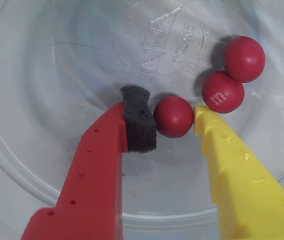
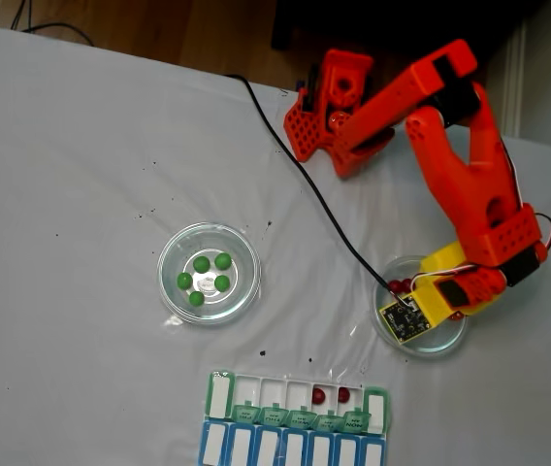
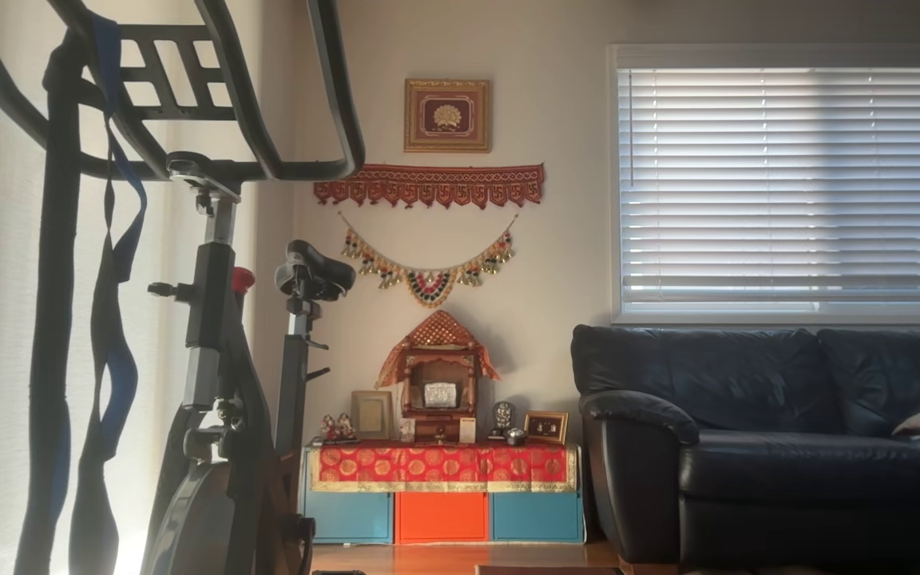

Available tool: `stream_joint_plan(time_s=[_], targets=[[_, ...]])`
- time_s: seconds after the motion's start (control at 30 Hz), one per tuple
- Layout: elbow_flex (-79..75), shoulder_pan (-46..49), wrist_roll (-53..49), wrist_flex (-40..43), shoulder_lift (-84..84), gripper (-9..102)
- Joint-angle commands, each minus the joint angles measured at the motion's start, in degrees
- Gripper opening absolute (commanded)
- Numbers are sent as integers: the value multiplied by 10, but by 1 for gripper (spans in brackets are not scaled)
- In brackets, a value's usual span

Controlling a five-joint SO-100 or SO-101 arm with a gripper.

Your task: Sort medicines into box.

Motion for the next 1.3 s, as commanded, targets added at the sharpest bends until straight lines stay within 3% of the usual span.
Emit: stream_joint_plan(time_s=[0.0, 0.27, 1.27], targets=[[-21, -24, 5, 17, 22, 17], [-28, -17, 0, 49, 71, 18], [-6, -34, 4, 5, 2, 10]])
